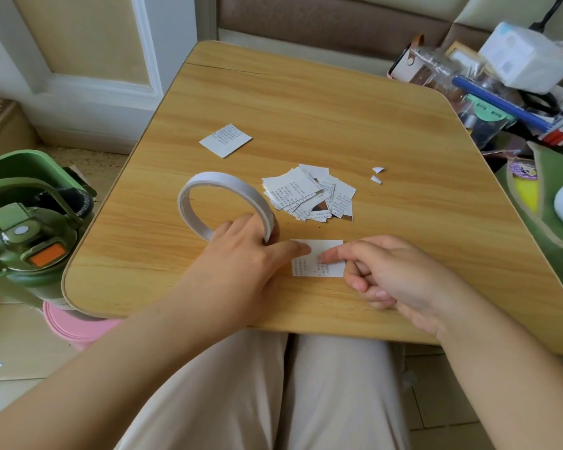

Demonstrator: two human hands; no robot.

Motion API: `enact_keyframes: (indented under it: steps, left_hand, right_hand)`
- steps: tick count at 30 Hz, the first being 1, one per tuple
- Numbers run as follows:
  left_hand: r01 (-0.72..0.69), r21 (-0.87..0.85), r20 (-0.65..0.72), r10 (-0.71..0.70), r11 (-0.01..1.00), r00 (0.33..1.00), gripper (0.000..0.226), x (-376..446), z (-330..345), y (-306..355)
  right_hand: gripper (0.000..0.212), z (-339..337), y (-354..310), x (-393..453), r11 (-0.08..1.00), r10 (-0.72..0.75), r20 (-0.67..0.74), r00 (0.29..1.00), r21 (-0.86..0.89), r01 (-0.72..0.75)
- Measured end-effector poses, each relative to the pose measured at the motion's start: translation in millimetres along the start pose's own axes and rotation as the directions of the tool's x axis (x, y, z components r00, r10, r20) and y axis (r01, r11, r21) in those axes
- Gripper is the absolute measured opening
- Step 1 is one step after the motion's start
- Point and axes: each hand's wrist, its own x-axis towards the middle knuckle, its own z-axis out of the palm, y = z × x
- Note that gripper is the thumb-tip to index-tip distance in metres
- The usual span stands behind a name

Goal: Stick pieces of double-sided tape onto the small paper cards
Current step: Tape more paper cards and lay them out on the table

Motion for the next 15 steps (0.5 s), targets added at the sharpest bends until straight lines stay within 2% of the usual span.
enact_keyframes:
  steps: [8,15]
  left_hand:
    - [-0.089,0.133,0.041,0.084,0.987,0.996,0.047,2.8,3.5,-1.2]
    - [-0.215,0.313,0.035,0.215,0.925,0.976,0.038,4.4,-2.6,3.4]
  right_hand:
    - [0.027,-0.1,0.6,0.7,1.000,0.005,0.000,1.000,0.007,-0.005]
    - [0.027,-3.9,0.5,0.2,0.998,0.029,0.044,0.999,0.048,-0.031]
